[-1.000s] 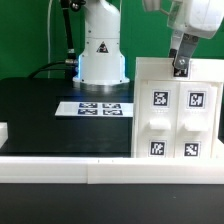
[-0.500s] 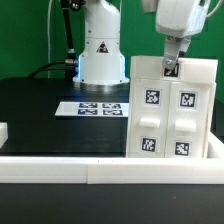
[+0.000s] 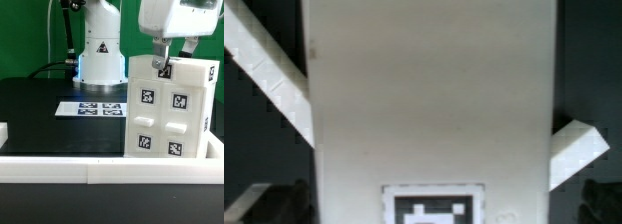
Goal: Assemble cabinet
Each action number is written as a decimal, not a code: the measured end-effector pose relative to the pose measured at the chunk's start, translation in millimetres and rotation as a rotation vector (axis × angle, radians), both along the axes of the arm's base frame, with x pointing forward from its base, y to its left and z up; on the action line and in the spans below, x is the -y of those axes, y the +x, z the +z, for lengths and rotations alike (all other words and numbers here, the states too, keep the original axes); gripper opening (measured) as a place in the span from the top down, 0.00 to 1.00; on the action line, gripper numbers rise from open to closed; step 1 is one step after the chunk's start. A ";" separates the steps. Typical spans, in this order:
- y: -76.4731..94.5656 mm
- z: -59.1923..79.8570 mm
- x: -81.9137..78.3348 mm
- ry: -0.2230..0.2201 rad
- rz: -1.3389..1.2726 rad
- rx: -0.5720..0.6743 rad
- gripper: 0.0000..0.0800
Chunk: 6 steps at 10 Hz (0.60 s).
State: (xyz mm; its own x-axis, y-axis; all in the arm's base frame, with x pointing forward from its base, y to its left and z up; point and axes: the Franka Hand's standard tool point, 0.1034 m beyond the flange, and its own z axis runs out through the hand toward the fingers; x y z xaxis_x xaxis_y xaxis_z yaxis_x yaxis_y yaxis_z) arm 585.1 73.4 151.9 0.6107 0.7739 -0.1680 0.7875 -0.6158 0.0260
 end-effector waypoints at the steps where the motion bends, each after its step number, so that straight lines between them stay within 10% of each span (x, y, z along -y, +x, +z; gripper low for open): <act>1: -0.2 -0.3 0.0 0.000 0.000 -0.001 0.02; 6: -0.6 -1.3 0.1 0.000 0.000 -0.002 0.00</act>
Offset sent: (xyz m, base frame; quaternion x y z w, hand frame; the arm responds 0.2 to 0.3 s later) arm 0.0000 0.0000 0.0000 0.0000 0.0000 0.0000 1.0000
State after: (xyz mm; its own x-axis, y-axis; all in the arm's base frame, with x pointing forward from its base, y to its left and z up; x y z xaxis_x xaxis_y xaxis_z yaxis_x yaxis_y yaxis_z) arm 584.6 73.3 150.6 0.6103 0.7738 -0.1697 0.7876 -0.6158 0.0243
